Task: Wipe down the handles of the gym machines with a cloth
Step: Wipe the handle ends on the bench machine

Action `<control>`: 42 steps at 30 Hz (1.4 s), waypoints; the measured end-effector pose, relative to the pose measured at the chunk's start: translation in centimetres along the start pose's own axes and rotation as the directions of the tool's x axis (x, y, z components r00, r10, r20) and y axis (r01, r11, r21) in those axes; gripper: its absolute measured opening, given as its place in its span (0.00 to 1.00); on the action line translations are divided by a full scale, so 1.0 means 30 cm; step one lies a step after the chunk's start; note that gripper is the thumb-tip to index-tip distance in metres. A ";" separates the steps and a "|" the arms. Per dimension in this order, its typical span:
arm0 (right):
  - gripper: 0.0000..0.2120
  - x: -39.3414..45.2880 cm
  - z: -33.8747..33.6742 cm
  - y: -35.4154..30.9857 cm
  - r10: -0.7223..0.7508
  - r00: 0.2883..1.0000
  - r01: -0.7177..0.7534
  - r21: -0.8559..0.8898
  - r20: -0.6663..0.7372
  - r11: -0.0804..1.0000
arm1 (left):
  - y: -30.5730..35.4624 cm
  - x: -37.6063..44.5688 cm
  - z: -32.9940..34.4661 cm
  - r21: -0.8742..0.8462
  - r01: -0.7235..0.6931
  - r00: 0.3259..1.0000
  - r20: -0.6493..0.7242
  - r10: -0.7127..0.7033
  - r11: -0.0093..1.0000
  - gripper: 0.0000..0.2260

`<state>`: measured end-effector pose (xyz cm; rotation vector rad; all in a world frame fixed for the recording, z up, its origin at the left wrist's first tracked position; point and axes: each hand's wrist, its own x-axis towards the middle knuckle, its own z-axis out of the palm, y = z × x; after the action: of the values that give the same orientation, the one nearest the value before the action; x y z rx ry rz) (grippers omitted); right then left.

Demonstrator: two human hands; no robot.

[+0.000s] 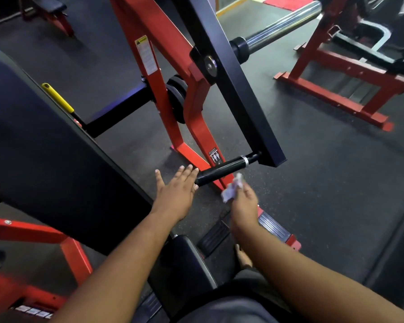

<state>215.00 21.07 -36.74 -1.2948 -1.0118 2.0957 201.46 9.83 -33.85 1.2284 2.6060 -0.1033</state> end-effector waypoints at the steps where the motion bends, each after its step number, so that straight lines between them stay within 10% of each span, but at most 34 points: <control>1: 0.12 0.052 -0.007 -0.023 -0.005 0.996 0.007 0.026 -0.088 1.000 | 0.003 -0.001 -0.001 -0.003 -0.001 1.000 0.000 0.001 1.000 0.24; 7: 0.19 0.149 0.153 -0.024 0.086 0.979 -0.037 0.254 -0.184 0.967 | 0.005 0.000 -0.006 0.030 -0.005 1.000 -0.004 0.005 1.000 0.24; 17: 0.10 -0.114 0.143 -0.017 0.288 0.939 -0.319 0.159 0.186 0.934 | 0.010 0.006 -0.005 0.034 0.011 1.000 0.020 -0.012 0.999 0.24; 22: 0.17 0.005 0.006 -0.074 -0.290 0.949 0.311 -0.213 0.127 0.926 | 0.005 -0.003 -0.002 -0.008 0.019 1.000 0.022 -0.018 1.000 0.25; 25: 0.23 0.113 0.012 -0.040 -0.425 0.753 0.656 -0.626 0.502 0.422 | -0.006 -0.002 -0.001 -0.068 0.002 0.999 0.033 0.000 0.998 0.26; 28: 0.29 0.144 0.044 0.046 -0.328 0.635 0.754 -0.654 0.700 0.064 | -0.022 -0.009 -0.013 -0.137 0.005 0.998 0.058 0.003 0.991 0.27; 37: 0.30 0.167 -0.115 0.131 -0.230 0.286 0.928 -0.329 0.930 -0.177 | -0.036 -0.014 -0.036 -0.318 0.032 0.995 0.104 0.001 0.948 0.33; 42: 0.24 0.138 -0.081 0.045 -0.557 0.397 0.899 -0.431 0.730 0.076 | -0.040 -0.008 -0.029 -0.269 0.001 0.996 0.087 0.024 0.963 0.30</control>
<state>215.33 24.00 -40.76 -0.2747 -2.3850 0.9287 200.50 9.02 -33.00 1.1146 2.4371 0.1886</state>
